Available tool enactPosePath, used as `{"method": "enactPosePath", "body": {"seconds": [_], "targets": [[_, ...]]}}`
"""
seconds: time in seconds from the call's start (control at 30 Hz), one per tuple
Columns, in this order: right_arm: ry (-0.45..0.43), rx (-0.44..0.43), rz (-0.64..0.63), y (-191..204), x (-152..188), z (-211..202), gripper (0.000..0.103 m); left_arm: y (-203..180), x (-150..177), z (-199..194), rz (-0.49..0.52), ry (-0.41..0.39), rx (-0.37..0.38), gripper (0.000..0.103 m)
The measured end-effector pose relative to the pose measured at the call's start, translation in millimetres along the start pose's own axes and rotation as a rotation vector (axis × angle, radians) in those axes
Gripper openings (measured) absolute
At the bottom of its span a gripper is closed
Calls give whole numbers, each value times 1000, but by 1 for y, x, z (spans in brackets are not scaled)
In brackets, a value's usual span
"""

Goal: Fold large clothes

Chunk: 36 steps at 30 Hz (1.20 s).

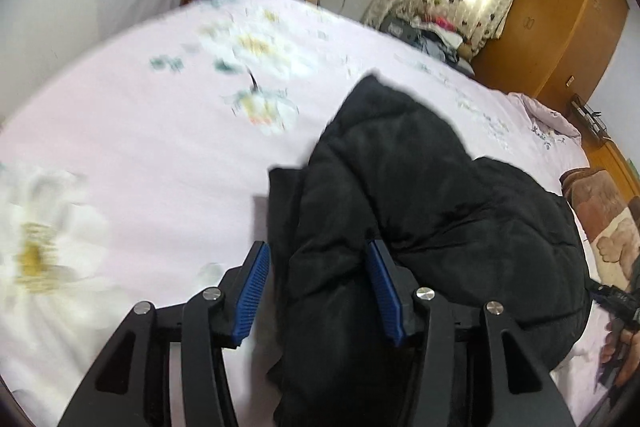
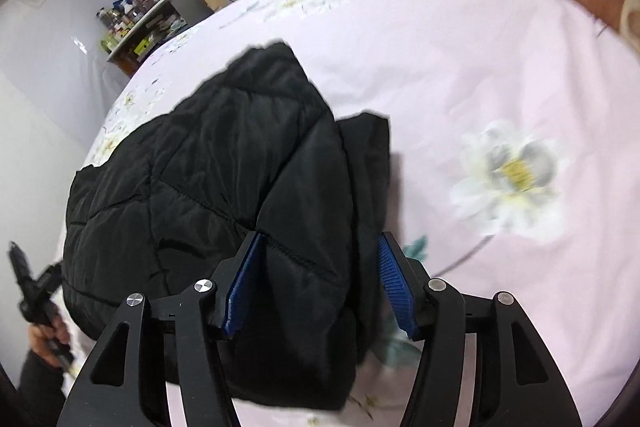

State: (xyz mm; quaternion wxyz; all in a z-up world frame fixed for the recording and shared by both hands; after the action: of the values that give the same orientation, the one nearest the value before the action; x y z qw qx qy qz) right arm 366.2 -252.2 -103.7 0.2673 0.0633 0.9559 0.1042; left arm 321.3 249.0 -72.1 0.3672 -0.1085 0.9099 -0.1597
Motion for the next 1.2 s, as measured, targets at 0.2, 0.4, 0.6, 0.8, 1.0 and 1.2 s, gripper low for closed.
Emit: {"method": "enactPosePath", "body": {"seconds": [0.2, 0.4, 0.6, 0.8, 1.0, 1.2], "targets": [[-150, 11, -89, 27, 6, -54, 59, -41, 16, -33, 115, -50, 47, 53], [-10, 67, -187, 48, 42, -10, 51, -43, 39, 4, 144, 51, -23, 53], [-40, 82, -191, 49, 44, -38, 51, -58, 40, -28, 184, 28, -44, 53], [-122, 87, -208, 68, 67, -100, 51, -92, 62, -82, 215, -11, -25, 54], [-172, 48, -216, 99, 110, -153, 51, -123, 99, -134, 200, -21, 6, 64], [-199, 46, -223, 112, 155, -196, 52, -143, 131, -178, 192, -22, 4, 66]]}}
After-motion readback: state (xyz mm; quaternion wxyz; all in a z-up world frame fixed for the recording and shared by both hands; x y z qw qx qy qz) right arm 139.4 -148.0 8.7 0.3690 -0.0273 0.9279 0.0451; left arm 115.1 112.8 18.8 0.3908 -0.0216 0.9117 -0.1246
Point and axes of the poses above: each gripper's, at about its wrist camera, not at the fingertips, and z roughly the way its jaws point, y to its left, x to its underside, the point moved 7 cm from there along z, roughly the way its jaws point, and after that the axes turned 8 degrees about x, right-handed, at the moved point
